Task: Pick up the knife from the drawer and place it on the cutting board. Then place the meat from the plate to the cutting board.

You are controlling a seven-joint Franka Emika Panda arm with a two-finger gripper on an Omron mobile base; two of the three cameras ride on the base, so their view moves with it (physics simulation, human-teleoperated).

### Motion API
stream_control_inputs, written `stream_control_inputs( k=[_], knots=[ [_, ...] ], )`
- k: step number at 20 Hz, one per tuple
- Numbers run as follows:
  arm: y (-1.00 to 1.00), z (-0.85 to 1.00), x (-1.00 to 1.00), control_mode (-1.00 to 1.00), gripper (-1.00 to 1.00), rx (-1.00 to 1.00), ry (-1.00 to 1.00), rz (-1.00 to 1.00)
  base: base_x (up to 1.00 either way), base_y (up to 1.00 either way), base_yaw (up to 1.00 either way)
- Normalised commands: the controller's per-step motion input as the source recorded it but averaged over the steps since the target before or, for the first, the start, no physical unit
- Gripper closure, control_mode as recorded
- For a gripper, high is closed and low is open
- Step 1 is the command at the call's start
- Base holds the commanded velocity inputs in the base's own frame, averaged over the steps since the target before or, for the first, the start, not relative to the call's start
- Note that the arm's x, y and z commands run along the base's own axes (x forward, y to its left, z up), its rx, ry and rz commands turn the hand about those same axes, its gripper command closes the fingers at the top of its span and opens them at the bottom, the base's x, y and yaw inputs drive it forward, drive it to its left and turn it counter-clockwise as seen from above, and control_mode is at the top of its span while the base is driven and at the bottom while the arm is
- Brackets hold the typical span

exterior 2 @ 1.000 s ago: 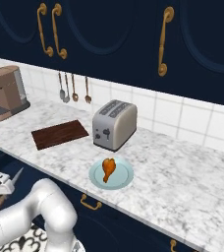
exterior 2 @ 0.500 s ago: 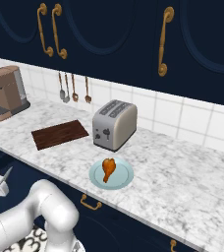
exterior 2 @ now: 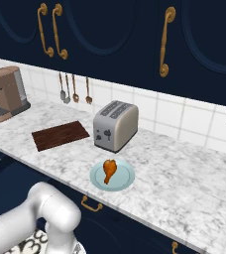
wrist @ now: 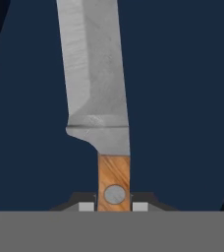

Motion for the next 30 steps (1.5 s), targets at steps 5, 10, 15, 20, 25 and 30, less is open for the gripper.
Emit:
stream_control_inputs(
  k=[5, 10, 15, 20, 25, 30],
  knots=[
    [-0.19, 0.82, -0.01, -1.00, 1.00, 0.00, -0.07, -0.04, 0.00, 0.00, 0.00],
    [-0.65, 0.69, 0.65, -1.00, 1.00, 0.00, -0.11, -0.09, 0.00, 0.00, 0.00],
    [-0.74, 0.44, 0.95, -1.00, 1.00, 0.00, -0.01, -0.14, 0.00, 0.00, 0.00],
    [-0.49, 0.13, 1.00, -1.00, 1.00, 0.00, 0.00, -0.19, 0.00, 0.00, 0.00],
    [-0.31, 0.16, 1.00, -1.00, 1.00, 0.00, 0.00, -0.16, 0.00, 0.00, 0.00],
    [0.00, 0.00, 0.93, -1.00, 1.00, 0.00, -0.01, -0.12, 0.00, 0.00, 0.00]
  ],
)
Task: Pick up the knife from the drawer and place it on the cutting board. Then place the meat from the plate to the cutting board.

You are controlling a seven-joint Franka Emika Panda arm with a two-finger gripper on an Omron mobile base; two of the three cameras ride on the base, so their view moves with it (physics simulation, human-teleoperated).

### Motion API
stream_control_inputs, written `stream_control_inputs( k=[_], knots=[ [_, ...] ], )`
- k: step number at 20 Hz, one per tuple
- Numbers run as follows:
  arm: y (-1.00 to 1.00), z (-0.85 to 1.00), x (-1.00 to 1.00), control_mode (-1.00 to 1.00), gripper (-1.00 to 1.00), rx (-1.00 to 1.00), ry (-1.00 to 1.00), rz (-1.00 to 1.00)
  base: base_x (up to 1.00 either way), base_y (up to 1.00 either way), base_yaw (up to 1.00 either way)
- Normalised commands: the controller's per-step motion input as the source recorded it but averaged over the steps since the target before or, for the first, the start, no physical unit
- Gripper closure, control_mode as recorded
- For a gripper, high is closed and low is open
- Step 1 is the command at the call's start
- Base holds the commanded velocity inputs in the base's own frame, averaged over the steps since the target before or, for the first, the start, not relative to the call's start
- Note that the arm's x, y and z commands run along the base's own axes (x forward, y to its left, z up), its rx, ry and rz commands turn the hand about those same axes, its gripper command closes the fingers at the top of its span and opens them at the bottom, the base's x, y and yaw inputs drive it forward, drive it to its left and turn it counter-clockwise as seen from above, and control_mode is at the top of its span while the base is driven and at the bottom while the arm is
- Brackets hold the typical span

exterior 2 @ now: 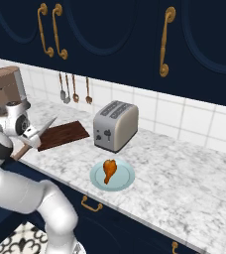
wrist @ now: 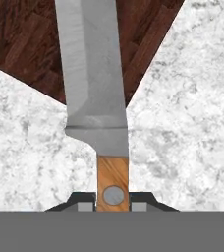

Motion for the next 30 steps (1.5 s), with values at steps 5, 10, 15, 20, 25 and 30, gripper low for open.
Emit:
stream_control_inputs(
  k=[5, 10, 15, 20, 25, 30],
  knots=[
    [-0.03, -0.02, 0.74, -1.00, 1.00, 0.00, -0.09, -0.06, 0.00, 0.00, 0.00],
    [-0.18, -0.02, 0.62, -1.00, 1.00, 0.00, -0.02, -0.10, 0.00, 0.00, 0.00],
    [-0.24, -0.11, 0.54, -1.00, 1.00, 0.00, -0.02, -0.13, 0.00, 0.00, 0.00],
    [-0.09, -0.20, 0.43, -1.00, 1.00, 0.01, -0.02, -0.09, 0.00, 0.00, 0.00],
    [0.09, -0.65, 0.11, -1.00, -1.00, 0.01, -0.05, -0.01, 0.00, 0.00, 0.00],
    [0.01, -0.16, -0.04, -1.00, -1.00, 0.02, -0.16, -0.02, 0.00, 0.00, 0.00]
  ],
)
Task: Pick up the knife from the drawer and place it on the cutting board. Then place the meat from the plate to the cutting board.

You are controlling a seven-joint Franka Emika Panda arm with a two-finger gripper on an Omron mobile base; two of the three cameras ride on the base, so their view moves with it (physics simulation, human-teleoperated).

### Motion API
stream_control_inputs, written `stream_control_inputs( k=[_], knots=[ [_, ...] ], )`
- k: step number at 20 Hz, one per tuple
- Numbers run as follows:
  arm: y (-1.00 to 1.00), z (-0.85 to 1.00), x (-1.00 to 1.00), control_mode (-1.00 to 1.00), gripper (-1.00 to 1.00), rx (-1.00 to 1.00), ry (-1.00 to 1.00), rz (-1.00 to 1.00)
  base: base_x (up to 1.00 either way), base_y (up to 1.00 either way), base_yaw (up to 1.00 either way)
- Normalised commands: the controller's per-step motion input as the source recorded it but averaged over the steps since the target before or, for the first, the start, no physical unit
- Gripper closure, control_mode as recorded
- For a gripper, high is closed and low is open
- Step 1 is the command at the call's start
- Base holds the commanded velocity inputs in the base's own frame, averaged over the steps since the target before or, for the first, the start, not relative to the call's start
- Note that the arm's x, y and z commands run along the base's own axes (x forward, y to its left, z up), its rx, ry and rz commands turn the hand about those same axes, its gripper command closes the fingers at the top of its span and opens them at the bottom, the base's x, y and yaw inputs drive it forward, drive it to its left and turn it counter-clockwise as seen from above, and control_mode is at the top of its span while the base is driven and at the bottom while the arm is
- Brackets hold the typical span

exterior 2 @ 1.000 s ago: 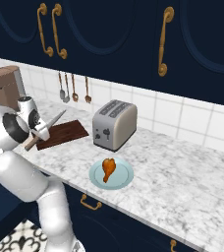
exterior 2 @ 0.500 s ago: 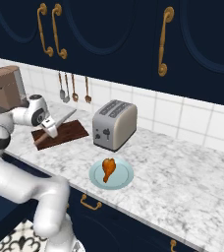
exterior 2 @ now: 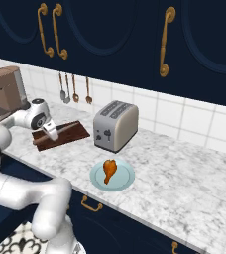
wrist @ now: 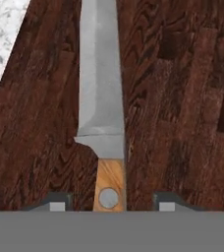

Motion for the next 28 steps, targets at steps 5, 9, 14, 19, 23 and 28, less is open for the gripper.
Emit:
stream_control_inputs(
  k=[5, 9, 14, 19, 23, 28],
  knots=[
    [0.00, 0.27, -0.91, -1.00, -1.00, 0.01, -0.25, 0.00, 0.00, 0.00, 0.00],
    [-0.11, 0.32, -1.00, -1.00, -1.00, 0.00, -0.20, 0.00, 0.00, 0.00, 0.00],
    [-0.87, 0.29, -0.92, -1.00, -1.00, 0.00, -0.18, 0.00, 0.00, 0.00, 0.00],
    [-1.00, 0.41, -0.67, -1.00, -1.00, 0.00, -0.02, 0.00, 0.00, 0.00, 0.00],
    [-1.00, 0.32, -0.72, -1.00, -1.00, 0.00, 0.00, 0.00, 0.00, 0.00, 0.00],
    [-1.00, 0.29, -0.59, -1.00, -1.00, 0.00, 0.02, -0.01, 0.00, 0.00, 0.00]
  ],
)
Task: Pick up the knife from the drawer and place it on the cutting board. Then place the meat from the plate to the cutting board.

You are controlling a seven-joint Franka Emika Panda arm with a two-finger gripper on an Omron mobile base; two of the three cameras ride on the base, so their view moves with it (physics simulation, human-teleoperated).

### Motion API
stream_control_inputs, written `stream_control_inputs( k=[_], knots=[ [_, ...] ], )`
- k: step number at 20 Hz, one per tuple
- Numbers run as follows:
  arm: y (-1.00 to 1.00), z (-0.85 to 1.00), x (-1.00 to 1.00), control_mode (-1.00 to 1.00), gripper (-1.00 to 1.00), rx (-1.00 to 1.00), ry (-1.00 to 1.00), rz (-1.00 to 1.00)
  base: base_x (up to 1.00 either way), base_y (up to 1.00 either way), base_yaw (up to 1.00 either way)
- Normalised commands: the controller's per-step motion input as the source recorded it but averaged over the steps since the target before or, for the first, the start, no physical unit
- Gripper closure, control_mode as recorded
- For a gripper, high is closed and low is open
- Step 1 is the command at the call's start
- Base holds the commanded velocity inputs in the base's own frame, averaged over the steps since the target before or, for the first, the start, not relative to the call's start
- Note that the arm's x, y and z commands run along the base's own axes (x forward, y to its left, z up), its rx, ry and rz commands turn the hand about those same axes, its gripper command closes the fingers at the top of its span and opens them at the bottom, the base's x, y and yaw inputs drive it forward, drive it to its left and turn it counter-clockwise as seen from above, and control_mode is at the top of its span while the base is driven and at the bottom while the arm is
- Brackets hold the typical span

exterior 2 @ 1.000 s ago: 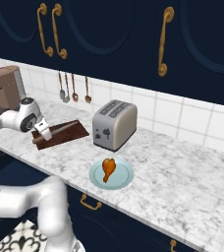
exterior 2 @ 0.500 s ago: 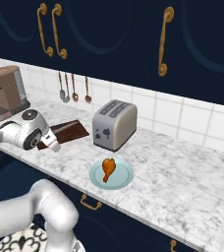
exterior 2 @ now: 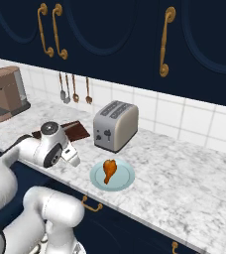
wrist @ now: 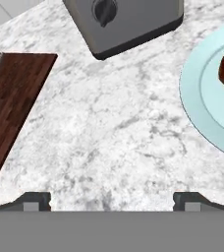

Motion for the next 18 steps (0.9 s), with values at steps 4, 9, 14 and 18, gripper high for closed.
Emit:
stream_control_inputs(
  k=[4, 9, 14, 18],
  knots=[
    [-1.00, 0.27, -0.74, -1.00, -1.00, 0.00, 0.00, 0.00, 0.00, 0.00, 0.00],
    [-0.93, 0.26, -0.80, -1.00, -1.00, 0.00, 0.01, -0.03, 0.00, 0.00, 0.00],
    [-0.76, 0.00, -0.31, -1.00, -1.00, 0.00, 0.08, 0.00, 0.00, 0.00, 0.00],
    [-0.53, 0.00, 0.22, -1.00, -1.00, -0.07, 0.15, 0.07, 0.00, 0.00, 0.00]
  ],
)
